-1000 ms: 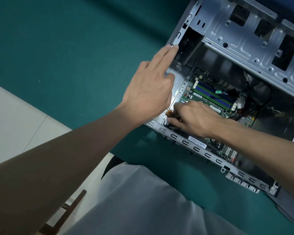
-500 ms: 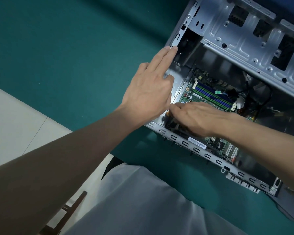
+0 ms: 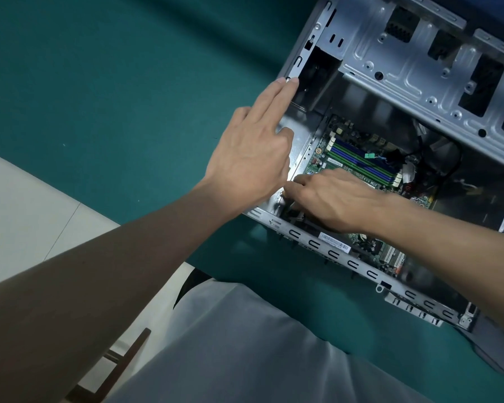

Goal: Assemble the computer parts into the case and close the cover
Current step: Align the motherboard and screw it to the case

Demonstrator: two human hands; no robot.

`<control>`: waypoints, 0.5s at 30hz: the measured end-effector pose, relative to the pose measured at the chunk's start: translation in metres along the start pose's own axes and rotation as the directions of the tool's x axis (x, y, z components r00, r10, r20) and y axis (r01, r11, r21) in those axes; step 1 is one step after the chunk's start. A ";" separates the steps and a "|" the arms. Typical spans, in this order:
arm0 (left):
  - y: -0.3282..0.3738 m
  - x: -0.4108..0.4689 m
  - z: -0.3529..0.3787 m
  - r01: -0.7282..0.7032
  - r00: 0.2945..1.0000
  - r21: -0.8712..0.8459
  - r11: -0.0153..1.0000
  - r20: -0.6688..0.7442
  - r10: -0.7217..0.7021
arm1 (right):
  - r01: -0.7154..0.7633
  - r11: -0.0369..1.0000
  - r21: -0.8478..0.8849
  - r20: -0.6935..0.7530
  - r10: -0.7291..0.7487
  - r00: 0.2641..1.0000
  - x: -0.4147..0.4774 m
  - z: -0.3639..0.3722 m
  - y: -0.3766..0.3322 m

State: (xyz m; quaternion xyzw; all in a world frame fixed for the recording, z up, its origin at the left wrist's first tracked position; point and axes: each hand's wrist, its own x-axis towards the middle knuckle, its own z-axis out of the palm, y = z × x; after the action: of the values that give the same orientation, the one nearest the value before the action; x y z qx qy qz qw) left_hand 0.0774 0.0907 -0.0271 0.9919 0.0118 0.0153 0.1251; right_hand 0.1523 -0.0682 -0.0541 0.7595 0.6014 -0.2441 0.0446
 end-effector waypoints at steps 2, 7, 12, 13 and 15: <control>0.000 0.000 0.000 0.002 1.000 0.002 1.000 0.005 -0.002 | -0.034 0.997 -0.074 0.000 0.034 0.999 0.001 0.000 -0.001; 0.000 0.000 -0.001 0.007 1.000 0.000 1.000 0.010 -0.007 | -0.057 0.996 -0.068 0.014 0.058 0.998 -0.001 0.003 -0.004; -0.001 0.001 -0.003 0.004 1.000 0.004 1.000 0.011 -0.004 | -0.022 0.996 0.083 -0.053 0.027 0.998 -0.003 -0.001 0.002; 0.000 0.001 -0.003 0.002 1.000 0.004 1.000 0.010 -0.002 | -0.042 0.996 0.077 -0.056 0.047 0.997 -0.002 -0.001 0.002; 0.000 0.000 -0.002 -0.001 1.000 0.000 1.000 0.007 0.001 | -0.080 0.996 0.035 -0.007 0.080 0.997 0.000 -0.001 0.000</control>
State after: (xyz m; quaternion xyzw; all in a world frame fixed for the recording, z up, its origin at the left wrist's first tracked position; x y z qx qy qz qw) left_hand 0.0772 0.0910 -0.0253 0.9920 0.0109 0.0121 0.1251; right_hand 0.1525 -0.0681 -0.0534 0.7845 0.5663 -0.2495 0.0384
